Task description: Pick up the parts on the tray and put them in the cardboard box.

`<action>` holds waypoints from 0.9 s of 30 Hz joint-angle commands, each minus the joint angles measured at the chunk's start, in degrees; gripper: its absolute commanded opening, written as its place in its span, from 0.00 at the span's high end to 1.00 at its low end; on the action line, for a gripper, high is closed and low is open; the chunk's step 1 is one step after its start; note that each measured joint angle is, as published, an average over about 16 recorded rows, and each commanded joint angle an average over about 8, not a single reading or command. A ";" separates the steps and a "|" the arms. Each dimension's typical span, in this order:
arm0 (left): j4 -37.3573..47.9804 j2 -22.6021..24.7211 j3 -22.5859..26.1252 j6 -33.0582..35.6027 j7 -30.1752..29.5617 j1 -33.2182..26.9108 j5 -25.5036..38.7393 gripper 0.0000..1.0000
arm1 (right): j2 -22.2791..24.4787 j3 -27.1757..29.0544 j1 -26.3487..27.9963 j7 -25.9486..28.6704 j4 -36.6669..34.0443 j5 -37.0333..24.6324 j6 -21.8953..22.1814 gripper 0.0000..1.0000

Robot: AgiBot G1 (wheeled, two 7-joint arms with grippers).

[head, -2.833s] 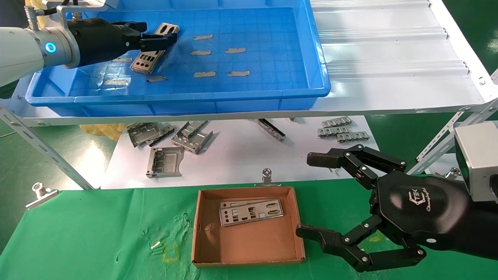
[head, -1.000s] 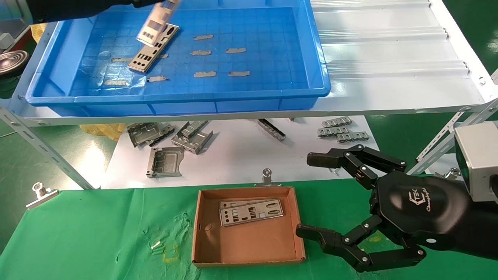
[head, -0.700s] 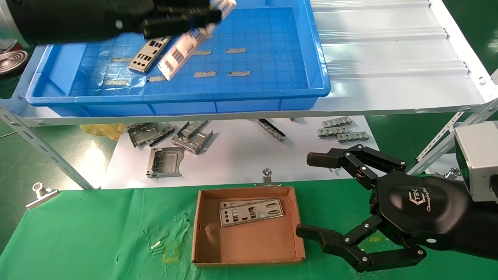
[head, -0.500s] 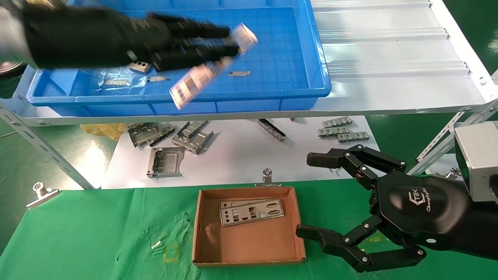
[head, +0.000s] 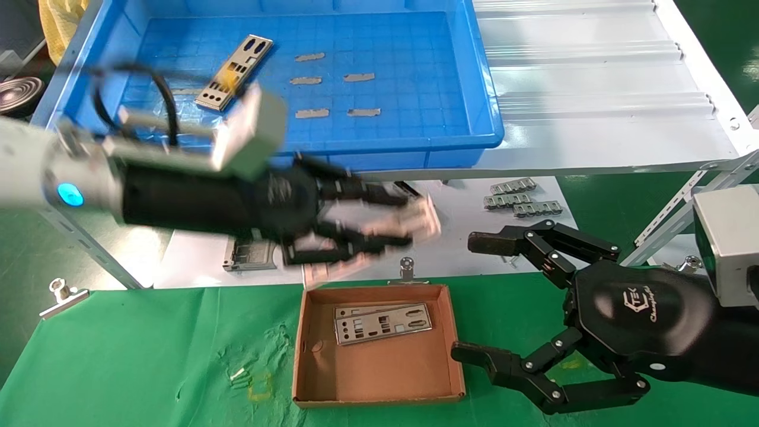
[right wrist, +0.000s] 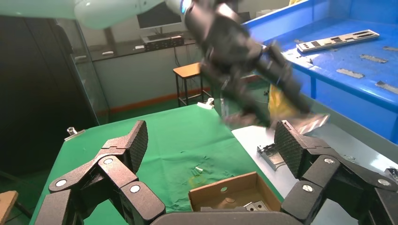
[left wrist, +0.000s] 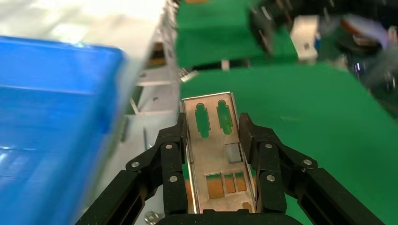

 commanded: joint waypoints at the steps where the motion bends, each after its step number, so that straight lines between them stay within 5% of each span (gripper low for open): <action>1: -2.48 -0.22 1.51 -0.43 1.46 2.25 -0.58 1.00 | 0.00 0.00 0.00 0.00 0.00 0.00 0.00 0.00; 16: 6.25 8.93 7.00 -12.88 28.44 11.23 9.97 0.98 | 0.00 0.00 0.00 0.00 0.00 0.00 0.00 0.00; 24: 8.96 11.39 8.00 -17.47 32.48 11.06 12.47 0.05 | 0.00 0.00 0.00 0.00 0.00 0.00 0.00 0.00; 27: 9.93 11.82 7.82 -18.28 32.77 10.90 12.33 0.00 | 0.00 0.00 0.00 0.00 0.00 0.00 0.00 0.00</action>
